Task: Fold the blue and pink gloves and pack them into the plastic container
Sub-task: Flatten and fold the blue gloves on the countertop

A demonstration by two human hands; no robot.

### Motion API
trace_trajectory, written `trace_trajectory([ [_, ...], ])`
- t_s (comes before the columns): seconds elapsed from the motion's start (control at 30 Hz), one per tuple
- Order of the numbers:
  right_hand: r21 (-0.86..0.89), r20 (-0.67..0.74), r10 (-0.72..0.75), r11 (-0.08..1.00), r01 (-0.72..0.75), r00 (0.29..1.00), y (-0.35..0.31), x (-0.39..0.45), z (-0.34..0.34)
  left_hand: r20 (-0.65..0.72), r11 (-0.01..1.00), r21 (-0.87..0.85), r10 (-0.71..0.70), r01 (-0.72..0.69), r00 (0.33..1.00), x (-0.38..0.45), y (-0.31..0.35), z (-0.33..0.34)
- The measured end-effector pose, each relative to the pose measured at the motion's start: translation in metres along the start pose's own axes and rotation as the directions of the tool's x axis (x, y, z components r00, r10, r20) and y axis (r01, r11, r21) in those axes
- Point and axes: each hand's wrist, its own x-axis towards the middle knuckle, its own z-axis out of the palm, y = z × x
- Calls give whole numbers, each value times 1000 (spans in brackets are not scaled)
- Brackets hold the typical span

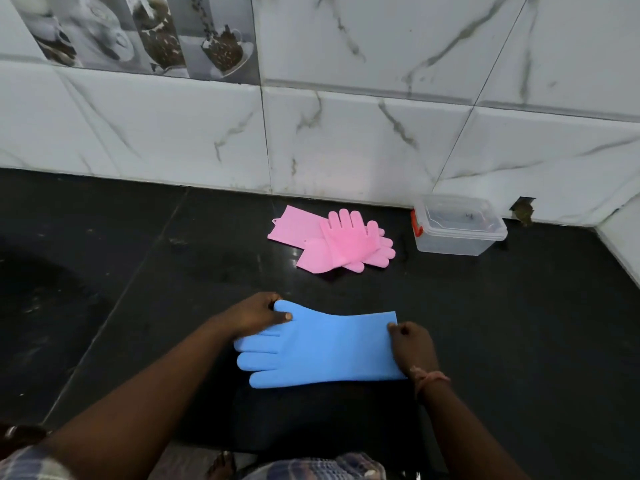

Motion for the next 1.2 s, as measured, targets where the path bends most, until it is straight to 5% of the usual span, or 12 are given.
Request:
trace_trajectory([
  [0.27, -196, -100, -42, 980, 22, 994, 1, -1, 10, -123, 965, 229, 162, -131, 979, 3, 0, 1],
  [0.37, -308, -183, -92, 951, 32, 979, -3, -9, 7, -355, 853, 510, 329, -114, 875, -5, -3, 17],
  [0.43, -477, -272, -297, 868, 139, 915, -5, -15, 11, -402, 805, 564, 462, -185, 790, -13, 0, 38],
  [0.53, -601, -192, -542, 724, 338, 818, -22, -29, 38, -259, 695, 660, 567, -285, 782, -16, 1, 71],
  [0.67, -592, 60, -475, 691, 415, 878, -35, -41, 86, -83, 609, 745, 490, -273, 868, -10, -9, 83],
  [0.9, -601, -36, -356, 754, 264, 934, -16, -30, 83, -26, 587, 748, 491, -309, 871, -8, -10, 78],
  [1.2, -611, -60, -378, 746, 266, 924, 5, -31, 68, -11, 563, 774, 471, -290, 882, -6, -14, 82],
])
